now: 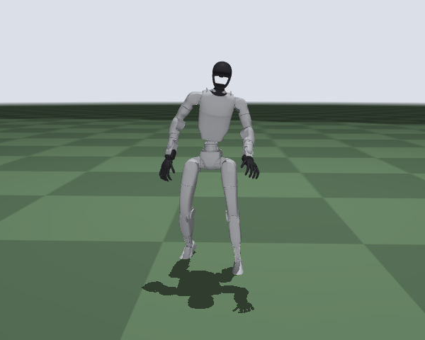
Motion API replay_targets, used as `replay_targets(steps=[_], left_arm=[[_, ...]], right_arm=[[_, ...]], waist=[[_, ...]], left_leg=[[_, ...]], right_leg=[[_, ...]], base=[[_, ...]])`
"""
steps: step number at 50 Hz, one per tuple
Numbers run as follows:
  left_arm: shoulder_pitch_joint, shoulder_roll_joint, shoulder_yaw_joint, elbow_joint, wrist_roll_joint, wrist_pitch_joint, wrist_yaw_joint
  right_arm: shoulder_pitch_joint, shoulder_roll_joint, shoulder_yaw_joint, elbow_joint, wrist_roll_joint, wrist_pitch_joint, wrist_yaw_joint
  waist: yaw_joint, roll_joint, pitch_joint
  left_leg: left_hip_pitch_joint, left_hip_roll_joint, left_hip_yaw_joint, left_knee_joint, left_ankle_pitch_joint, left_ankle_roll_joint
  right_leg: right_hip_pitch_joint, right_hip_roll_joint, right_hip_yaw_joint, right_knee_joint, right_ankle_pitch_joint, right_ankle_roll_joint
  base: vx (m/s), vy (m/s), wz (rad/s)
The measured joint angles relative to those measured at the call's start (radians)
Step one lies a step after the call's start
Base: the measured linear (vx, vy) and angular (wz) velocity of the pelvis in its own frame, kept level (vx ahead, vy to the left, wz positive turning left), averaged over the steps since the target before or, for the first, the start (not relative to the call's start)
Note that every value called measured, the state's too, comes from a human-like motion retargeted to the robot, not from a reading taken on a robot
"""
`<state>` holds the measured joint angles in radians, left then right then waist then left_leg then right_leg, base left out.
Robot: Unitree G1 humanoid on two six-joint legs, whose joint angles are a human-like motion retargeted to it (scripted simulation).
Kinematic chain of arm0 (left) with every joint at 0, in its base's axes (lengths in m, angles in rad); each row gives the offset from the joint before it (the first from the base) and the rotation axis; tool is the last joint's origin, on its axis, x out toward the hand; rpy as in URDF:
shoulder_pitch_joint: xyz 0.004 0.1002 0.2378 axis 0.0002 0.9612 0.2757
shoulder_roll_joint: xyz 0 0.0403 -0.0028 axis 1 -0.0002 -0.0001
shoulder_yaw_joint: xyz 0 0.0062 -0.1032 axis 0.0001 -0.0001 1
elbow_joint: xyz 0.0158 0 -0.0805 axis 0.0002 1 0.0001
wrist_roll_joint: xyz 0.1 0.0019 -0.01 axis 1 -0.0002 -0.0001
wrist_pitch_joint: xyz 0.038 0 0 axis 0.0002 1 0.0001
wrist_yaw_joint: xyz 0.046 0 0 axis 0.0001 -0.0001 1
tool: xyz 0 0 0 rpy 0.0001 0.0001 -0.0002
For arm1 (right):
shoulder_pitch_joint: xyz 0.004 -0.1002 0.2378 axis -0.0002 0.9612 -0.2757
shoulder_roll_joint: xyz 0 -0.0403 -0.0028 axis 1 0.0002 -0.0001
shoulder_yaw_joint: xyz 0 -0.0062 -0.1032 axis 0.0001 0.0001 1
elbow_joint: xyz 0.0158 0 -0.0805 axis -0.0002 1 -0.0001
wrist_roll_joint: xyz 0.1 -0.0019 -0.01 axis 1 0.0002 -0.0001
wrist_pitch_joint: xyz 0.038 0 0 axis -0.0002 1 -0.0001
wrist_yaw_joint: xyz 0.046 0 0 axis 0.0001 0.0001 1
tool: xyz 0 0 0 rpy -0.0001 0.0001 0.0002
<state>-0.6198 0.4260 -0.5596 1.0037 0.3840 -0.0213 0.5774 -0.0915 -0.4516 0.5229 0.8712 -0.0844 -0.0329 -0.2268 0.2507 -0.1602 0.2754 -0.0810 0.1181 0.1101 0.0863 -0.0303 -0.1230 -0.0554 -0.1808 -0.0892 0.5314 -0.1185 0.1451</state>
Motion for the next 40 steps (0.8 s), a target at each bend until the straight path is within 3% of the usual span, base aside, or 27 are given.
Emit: replay_targets(steps=[3,7,10,12,17,20,24,27,31,36,40], left_arm=[[0.172,-0.011,0.177,-0.119,-0.319,-0.067,-0.022],[0.384,-0.109,0.444,-0.25,-1.013,-0.185,-0.233],[0.492,-0.19,0.62,-0.27,-1.482,-0.193,-0.411],[0.539,-0.212,0.697,-0.257,-1.686,-0.205,-0.452],[0.612,-0.216,0.865,-0.218,-1.958,-0.27,-0.486],[0.64,-0.201,0.968,-0.237,-2.016,-0.314,-0.489],[0.661,-0.162,1.072,-0.337,-2.042,-0.349,-0.489],[0.681,-0.117,1.103,-0.461,-2.011,-0.358,-0.499],[0.667,-0.032,1.083,-0.674,-1.943,-0.395,-0.47],[0.605,0.162,1.046,-0.92,-1.564,-0.417,-0.357],[0.49,0.366,0.997,-1.058,-0.998,-0.303,-0.189]], right_arm=[[0.03,0.009,-0.034,-0.006,0.022,0.014,-0.001],[0.048,0.008,-0.052,0.026,0.012,0.057,0.054],[0.057,0.008,-0.067,0.057,-0.004,0.098,0.13],[0.064,0.01,-0.075,0.075,0.01,0.109,0.121],[0.077,0.017,-0.098,0.118,0.035,0.11,0.064],[0.096,0.021,-0.131,0.144,0.043,0.109,0.042],[0.132,0.013,-0.179,0.161,0.053,0.118,0.043],[0.172,-0.006,-0.214,0.156,0.025,0.122,0.069],[0.163,-0.057,-0.204,0.147,-0.027,0.148,0.134],[0.113,-0.108,-0.201,0.103,-0.038,0.151,0.16],[0.04,-0.13,-0.187,0.058,0.012,0.124,0.171]], waist=[[0.002,0.022,0.008],[-0.027,0.068,0.008],[-0.051,0.09,0.008],[-0.058,0.098,0.011],[-0.083,0.107,0.029],[-0.101,0.116,0.036],[-0.106,0.144,0.029],[-0.104,0.17,0.016],[-0.102,0.192,0.006],[-0.085,0.18,-0.018],[-0.065,0.162,-0.026]], left_leg=[[0.058,0.028,0.007,-0.042,-0.006,-0.009],[0.094,0.06,-0.01,-0.091,-0.01,-0.034],[0.099,0.059,-0.031,-0.111,-0.019,-0.041],[0.106,0.048,-0.04,-0.126,-0.027,-0.043],[0.15,-0.003,-0.061,-0.17,-0.059,-0.059],[0.191,-0.034,-0.08,-0.171,-0.093,-0.065],[0.194,-0.065,-0.105,-0.052,-0.158,-0.05],[0.118,-0.07,-0.071,0.211,-0.192,-0.035],[-0.03,-0.05,0.009,0.568,-0.114,-0.046],[-0.166,-0.039,0.088,0.747,-0.152,-0.026],[-0.206,-0.025,0.141,0.629,-0.17,-0.021]], right_leg=[[-0.072,-0.002,-0.084,0.163,0.004,-0.07],[-0.153,0.023,-0.162,0.227,-0.033,-0.127],[-0.212,0.048,-0.157,0.161,-0.01,-0.1],[-0.232,0.05,-0.155,0.062,0.011,-0.074],[-0.199,0.022,-0.189,-0.299,0.084,0.007],[-0.146,0.009,-0.186,-0.456,0.147,0.058],[-0.072,-0.008,-0.155,-0.508,0.23,0.06],[-0.04,-0.034,-0.157,-0.433,0.157,0.04],[0.001,-0.058,-0.142,-0.377,0.094,0.027],[0.04,-0.08,-0.108,-0.367,0.059,0.056],[0.066,-0.082,-0.068,-0.385,0.045,0.076]], base=[[0.34,0.17,-0.08],[0.29,0.12,0.32],[0.27,0.08,0.44],[0.28,0.04,0.41],[0.33,-0.02,0.52],[0.4,-0.08,0.53],[0.43,-0.13,0.28],[0.44,-0.16,0.11],[0.39,-0.15,-0.08],[0.35,-0.08,-0.39],[0.33,-0.01,-0.61]])
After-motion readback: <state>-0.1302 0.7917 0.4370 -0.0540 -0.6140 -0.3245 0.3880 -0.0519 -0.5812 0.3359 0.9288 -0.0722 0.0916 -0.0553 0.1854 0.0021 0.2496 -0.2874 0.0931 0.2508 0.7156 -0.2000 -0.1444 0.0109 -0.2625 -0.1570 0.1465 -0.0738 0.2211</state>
